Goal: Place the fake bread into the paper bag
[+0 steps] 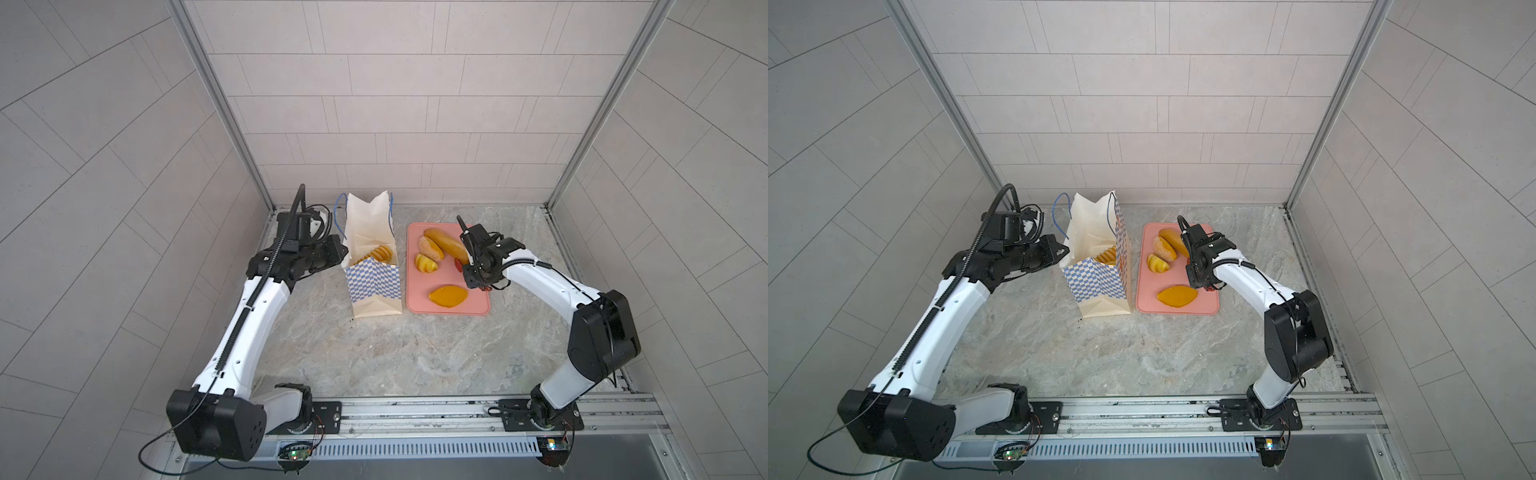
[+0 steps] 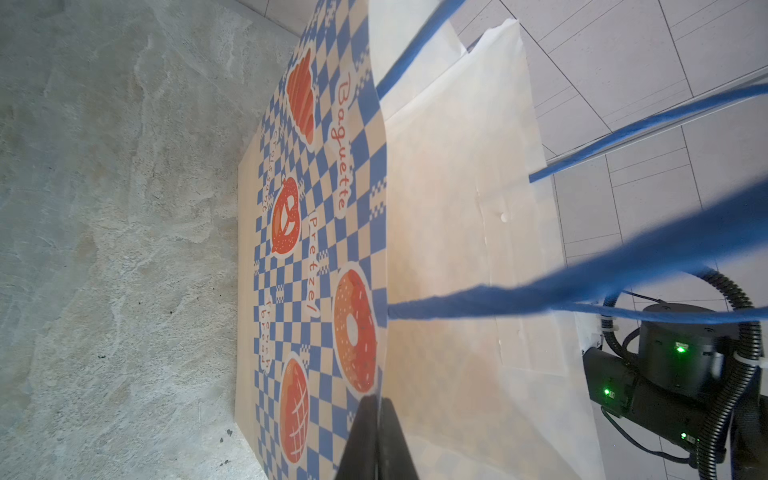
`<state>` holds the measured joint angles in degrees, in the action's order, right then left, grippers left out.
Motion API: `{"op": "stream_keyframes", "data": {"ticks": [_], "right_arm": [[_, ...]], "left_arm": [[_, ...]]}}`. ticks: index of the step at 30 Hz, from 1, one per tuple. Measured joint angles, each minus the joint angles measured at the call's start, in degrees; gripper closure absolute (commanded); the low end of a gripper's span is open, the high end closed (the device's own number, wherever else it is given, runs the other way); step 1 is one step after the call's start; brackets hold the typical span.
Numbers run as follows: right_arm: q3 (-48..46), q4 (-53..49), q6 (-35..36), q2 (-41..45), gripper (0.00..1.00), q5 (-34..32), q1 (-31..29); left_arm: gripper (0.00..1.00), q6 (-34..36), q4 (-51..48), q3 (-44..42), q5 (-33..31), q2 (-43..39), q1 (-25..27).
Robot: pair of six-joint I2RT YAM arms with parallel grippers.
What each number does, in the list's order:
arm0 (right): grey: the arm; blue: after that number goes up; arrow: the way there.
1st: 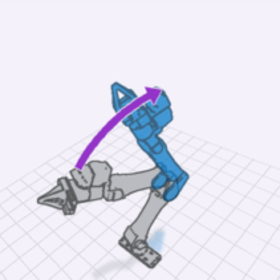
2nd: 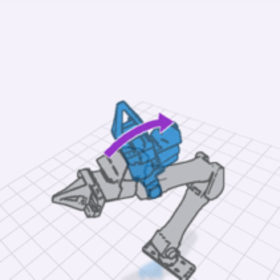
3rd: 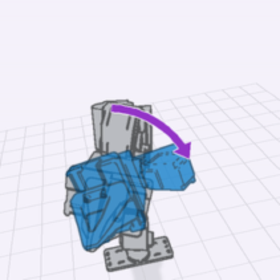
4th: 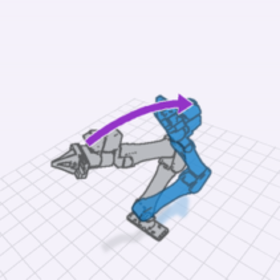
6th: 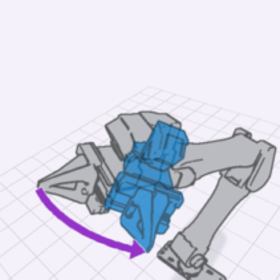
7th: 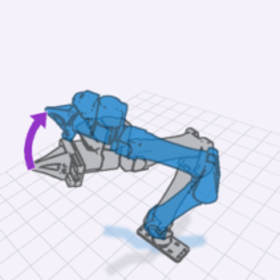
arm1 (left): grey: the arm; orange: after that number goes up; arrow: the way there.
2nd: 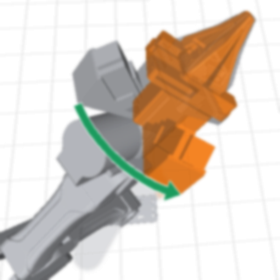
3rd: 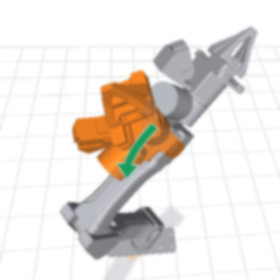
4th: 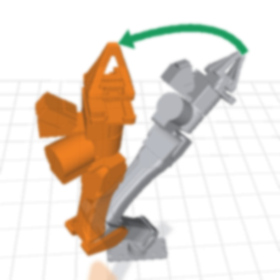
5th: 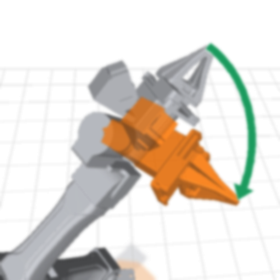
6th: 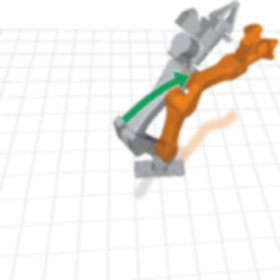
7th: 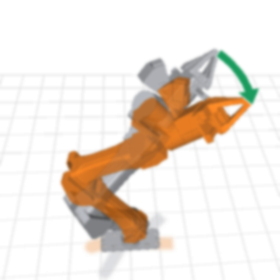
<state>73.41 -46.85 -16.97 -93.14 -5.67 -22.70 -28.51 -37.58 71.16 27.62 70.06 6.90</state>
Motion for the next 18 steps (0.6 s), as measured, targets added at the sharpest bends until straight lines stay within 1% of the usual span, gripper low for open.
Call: {"op": "stream_keyframes", "data": {"ticks": [7, 12, 18], "right_arm": [[-0.02, -0.04, 0.02, 0.28, 0.75, -0.15, 0.15], [-0.02, -0.46, 0.07, 2.12, 0.77, 0.24, 0.2], [-0.02, -1.55, 0.04, 5.2, 0.78, 0.5, 0.2]], "left_arm": [[1.0, 0.0, 0.0, 0.0, 0.0, 0.0, 0.0], [1.0, -0.02, 0.0, 0.0, 0.0, 0.0, 0.0], [1.0, -0.02, 0.0, 0.0, 0.0, 0.0, 0.0]]}}
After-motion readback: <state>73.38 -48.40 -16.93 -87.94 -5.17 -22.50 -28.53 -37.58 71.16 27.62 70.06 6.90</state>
